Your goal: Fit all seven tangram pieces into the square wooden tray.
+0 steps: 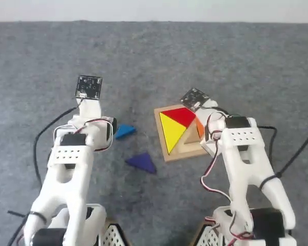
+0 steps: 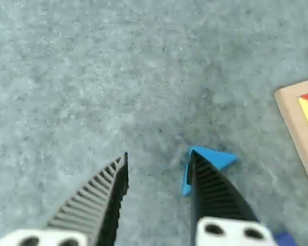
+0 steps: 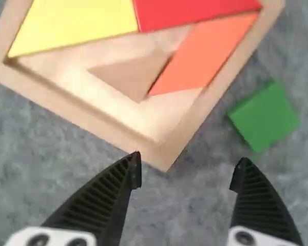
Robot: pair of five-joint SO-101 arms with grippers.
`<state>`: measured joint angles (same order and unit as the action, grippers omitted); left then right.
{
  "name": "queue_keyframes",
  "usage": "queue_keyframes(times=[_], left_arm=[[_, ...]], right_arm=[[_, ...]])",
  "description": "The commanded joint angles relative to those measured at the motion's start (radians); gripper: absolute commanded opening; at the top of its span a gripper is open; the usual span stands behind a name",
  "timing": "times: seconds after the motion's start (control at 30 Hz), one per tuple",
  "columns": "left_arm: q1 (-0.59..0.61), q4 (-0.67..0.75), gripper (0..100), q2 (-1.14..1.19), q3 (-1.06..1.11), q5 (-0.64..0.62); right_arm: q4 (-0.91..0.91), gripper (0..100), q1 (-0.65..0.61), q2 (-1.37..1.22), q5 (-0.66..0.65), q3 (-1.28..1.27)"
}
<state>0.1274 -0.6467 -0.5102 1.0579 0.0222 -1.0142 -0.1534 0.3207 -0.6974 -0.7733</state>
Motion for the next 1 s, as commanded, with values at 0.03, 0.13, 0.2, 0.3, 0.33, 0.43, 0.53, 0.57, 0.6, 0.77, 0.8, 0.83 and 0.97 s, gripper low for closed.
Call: queue_keyframes(times=[0.03,0.13,0.2,0.3,0.33,0.43,0.53,0.57,0.6,0.77,0.8,0.83,0.97], left_arm=[[-0.008,0.028,19,-0.044,-0.007,0.008],[-0.008,0.029,19,-0.044,-0.005,0.009],[-0.006,0.029,19,-0.044,-0.002,0.009],[-0.006,0.029,19,-0.044,0.001,0.009],[-0.006,0.029,19,-0.044,0.001,0.009],[-0.008,0.029,19,-0.044,0.002,0.009],[-0.008,0.029,19,-0.044,0.002,0.009],[-0.008,0.029,19,-0.044,0.002,0.009],[-0.008,0.029,19,-0.044,0.004,0.009],[-0.008,0.029,19,-0.044,0.004,0.009],[-0.008,0.029,19,-0.044,0.004,0.009],[-0.008,0.029,19,-0.044,0.004,0.009],[-0.008,0.029,19,-0.044,0.004,0.009]], right_arm=[[0.101,28.4,-0.088,-0.005,0.006,0.017],[0.173,28.4,-0.182,-0.007,0.077,-0.008],[0.213,28.4,-0.223,-0.008,0.092,-0.018],[0.226,28.4,-0.251,-0.008,0.087,-0.021],[0.226,28.4,-0.251,-0.010,0.086,-0.021],[0.223,28.4,-0.245,-0.038,0.075,-0.021],[0.237,28.4,-0.245,-0.140,0.054,-0.014],[0.254,28.4,-0.243,-0.173,0.054,-0.012],[0.269,28.4,-0.239,-0.203,0.052,-0.012],[0.265,28.4,-0.191,-0.240,0.052,0.032],[0.265,28.4,-0.191,-0.245,0.049,0.035],[0.265,28.4,-0.193,-0.245,0.048,0.035],[0.257,28.3,-0.199,-0.246,0.054,0.031]])
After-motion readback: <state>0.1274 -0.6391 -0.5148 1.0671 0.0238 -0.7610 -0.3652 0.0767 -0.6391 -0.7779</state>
